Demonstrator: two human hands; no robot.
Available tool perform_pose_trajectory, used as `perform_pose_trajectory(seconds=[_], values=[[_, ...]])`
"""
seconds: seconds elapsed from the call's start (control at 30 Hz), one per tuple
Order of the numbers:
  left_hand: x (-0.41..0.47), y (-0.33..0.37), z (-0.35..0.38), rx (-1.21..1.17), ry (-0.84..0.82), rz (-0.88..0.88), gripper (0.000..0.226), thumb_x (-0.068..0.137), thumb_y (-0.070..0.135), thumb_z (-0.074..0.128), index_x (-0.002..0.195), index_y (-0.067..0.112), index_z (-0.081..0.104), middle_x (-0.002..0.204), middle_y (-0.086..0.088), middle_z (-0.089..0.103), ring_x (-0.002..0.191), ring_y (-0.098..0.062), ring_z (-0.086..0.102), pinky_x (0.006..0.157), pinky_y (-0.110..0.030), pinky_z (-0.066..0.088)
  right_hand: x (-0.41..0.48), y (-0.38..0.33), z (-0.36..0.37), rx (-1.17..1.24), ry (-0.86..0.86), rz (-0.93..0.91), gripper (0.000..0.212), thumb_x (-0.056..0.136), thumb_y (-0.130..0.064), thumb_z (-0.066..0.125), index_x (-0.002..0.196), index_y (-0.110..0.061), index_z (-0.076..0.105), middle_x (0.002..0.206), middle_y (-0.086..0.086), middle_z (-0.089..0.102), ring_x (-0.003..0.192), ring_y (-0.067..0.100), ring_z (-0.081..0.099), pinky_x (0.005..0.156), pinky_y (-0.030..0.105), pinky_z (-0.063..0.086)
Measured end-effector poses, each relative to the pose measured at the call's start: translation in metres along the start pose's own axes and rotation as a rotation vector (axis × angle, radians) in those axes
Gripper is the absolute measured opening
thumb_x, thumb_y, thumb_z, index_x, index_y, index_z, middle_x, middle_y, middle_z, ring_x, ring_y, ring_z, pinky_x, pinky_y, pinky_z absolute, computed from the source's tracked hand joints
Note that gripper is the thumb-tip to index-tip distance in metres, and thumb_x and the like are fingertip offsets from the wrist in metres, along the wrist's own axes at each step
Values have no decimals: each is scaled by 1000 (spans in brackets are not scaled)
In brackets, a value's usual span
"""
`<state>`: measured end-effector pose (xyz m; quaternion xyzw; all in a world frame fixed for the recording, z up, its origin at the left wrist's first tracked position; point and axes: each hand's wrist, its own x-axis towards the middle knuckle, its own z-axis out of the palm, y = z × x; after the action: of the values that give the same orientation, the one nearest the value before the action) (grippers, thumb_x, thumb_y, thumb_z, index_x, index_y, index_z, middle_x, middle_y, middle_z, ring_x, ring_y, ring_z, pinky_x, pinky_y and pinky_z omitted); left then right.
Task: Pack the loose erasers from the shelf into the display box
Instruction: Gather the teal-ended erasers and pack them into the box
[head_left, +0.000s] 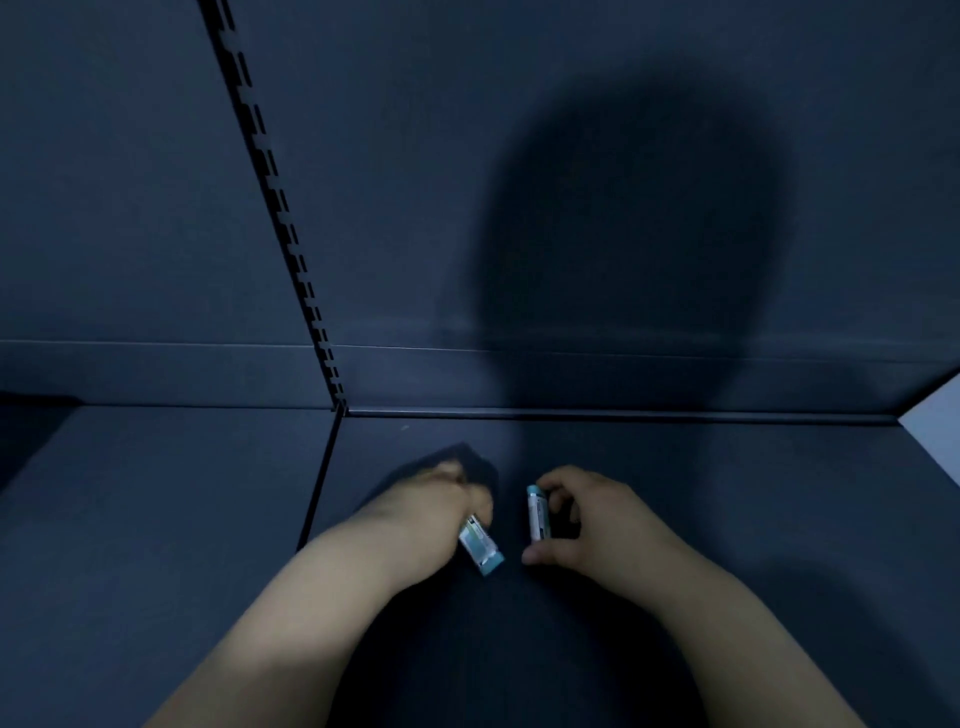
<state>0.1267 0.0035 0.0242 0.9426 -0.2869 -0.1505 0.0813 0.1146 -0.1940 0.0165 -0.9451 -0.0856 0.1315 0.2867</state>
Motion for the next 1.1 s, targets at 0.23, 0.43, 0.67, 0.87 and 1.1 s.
perform_pose_trajectory(seconds=[0.23,0.43,0.67,0.87,1.1], values=[[-2,15,-1,-106,138,-109,36,97,38,42,131,31,47,127,2,42,116,-20,45,95,-27,38,-7,5,-1,31,-1,-32,64,60,-45,80,115,-38,46,104,-16,52,91,-2,46,82,17,41],[-12,28,6,-128,34,-213,77,78,55,63,141,23,32,137,1,34,129,-18,31,107,-31,31,-4,0,-3,-151,11,-79,56,63,-54,74,110,-33,51,98,-14,48,99,6,45,87,25,40],[-13,39,13,-97,61,-229,78,77,50,66,142,26,30,137,3,30,130,-17,27,108,-31,28,-3,6,-11,-170,-131,-84,73,67,-44,76,130,-32,42,107,-11,39,112,11,39,96,28,38],[-17,47,16,-118,80,-296,73,78,49,65,139,25,34,134,2,34,129,-17,30,107,-29,29,-5,8,-2,-124,-126,-141,74,69,-41,74,134,-27,41,106,-11,34,117,13,39,100,25,35],[-27,52,16,-97,133,-266,61,87,43,57,141,32,32,141,9,37,129,-14,31,106,-27,26,-14,10,-1,-119,-111,-177,72,69,-41,74,133,-27,42,109,-10,38,116,11,40,98,27,37]])
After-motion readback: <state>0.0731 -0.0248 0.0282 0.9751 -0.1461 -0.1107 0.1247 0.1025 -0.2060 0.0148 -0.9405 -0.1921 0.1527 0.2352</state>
